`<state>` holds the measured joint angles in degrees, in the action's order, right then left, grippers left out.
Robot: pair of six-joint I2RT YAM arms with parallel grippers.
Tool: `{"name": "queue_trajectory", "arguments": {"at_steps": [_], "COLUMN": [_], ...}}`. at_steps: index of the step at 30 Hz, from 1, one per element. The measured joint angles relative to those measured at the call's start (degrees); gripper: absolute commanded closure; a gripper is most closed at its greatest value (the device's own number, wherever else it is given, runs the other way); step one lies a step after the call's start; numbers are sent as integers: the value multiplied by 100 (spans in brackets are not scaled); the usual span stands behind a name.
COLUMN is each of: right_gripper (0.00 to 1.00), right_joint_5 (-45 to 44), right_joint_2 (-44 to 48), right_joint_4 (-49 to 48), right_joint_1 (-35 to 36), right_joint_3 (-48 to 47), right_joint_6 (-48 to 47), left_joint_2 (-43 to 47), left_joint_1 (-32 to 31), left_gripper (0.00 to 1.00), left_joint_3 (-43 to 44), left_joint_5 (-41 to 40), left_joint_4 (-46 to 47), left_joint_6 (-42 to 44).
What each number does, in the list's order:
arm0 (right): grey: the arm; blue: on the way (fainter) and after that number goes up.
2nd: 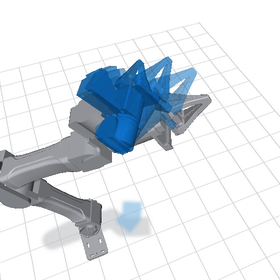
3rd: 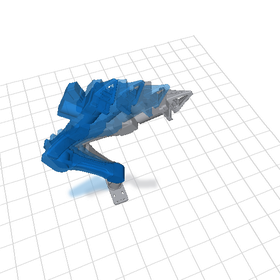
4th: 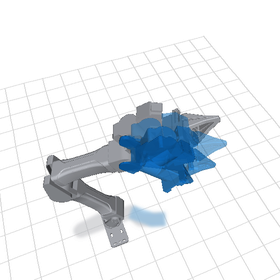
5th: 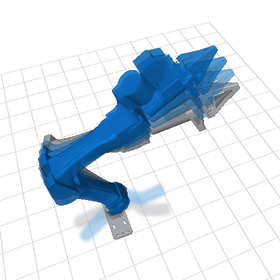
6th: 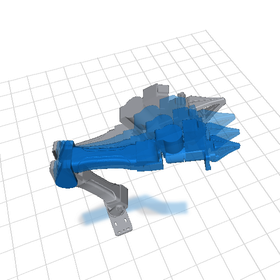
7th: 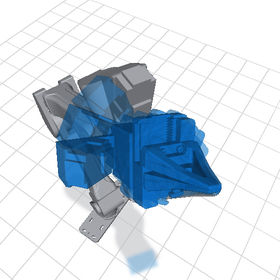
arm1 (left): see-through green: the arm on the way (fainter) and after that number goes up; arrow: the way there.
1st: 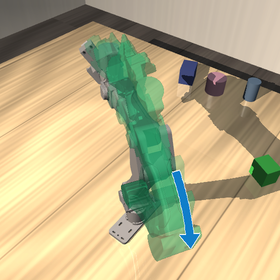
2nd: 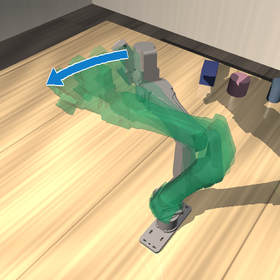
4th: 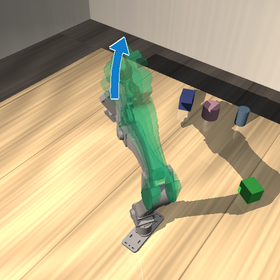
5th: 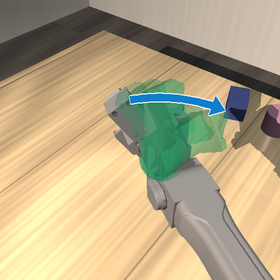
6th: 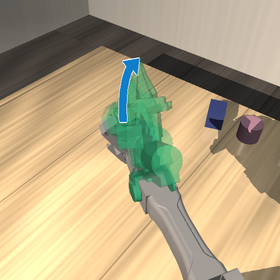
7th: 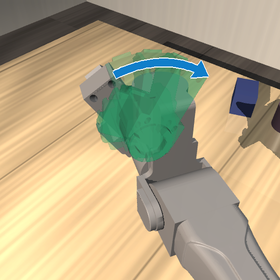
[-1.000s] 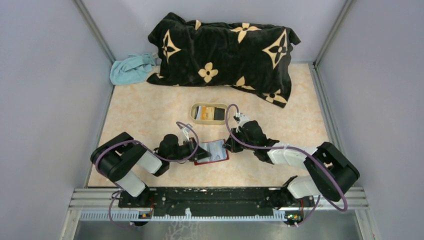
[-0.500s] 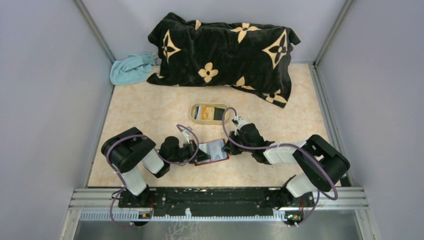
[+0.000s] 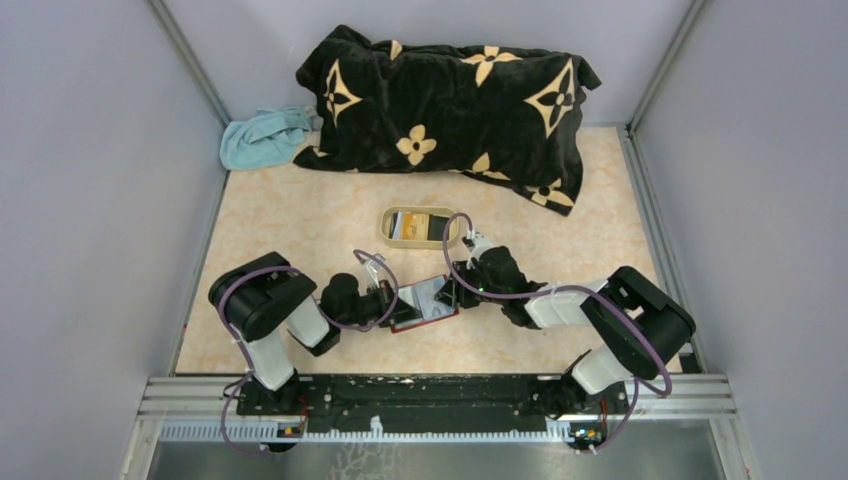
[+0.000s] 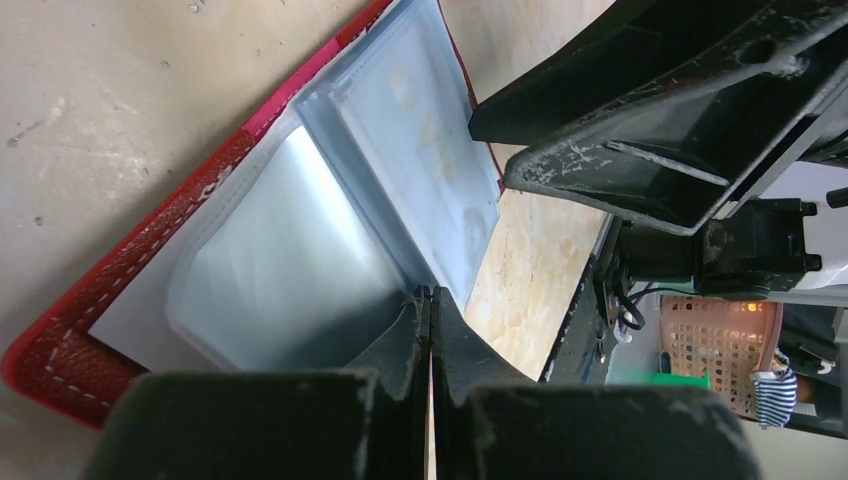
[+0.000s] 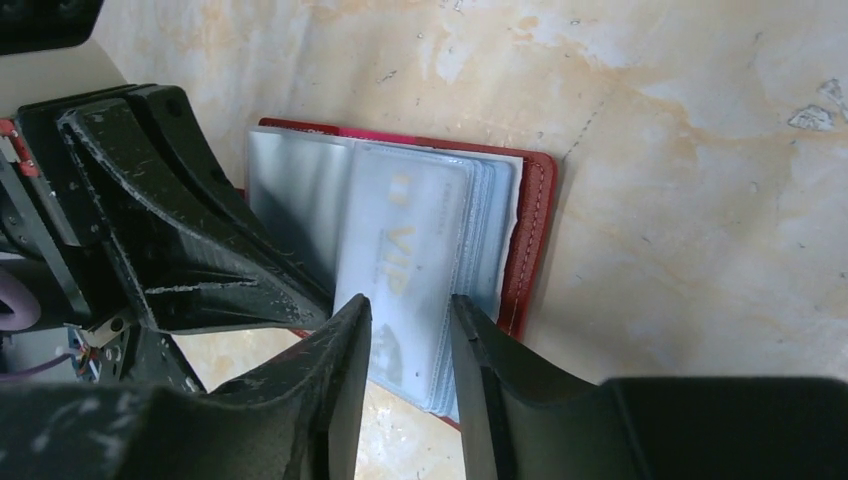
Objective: Take the credit cards out of the card holder
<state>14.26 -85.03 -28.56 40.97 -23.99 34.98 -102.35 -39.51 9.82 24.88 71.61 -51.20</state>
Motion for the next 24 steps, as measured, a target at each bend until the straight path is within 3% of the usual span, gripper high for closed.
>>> {"name": "queue_trajectory", "arguments": {"at_steps": [9,24], "right_gripper": [67,63], "right_joint_5": [-4,-216], "right_joint_2": [-52,-66], "right_joint_4": [-107,109], "right_joint_1": [31,98], "right_joint_3": [0,-125], "right_joint_6": [2,-328], "left_joint_2": [-42,-44], "left_joint_1": [0,2], "left_gripper": [100,100], "left_joint_3": [0,-20], "left_joint_5": [-2,0], "left_joint_4": [20,44], "left_joint_6": [-22,-24]}}
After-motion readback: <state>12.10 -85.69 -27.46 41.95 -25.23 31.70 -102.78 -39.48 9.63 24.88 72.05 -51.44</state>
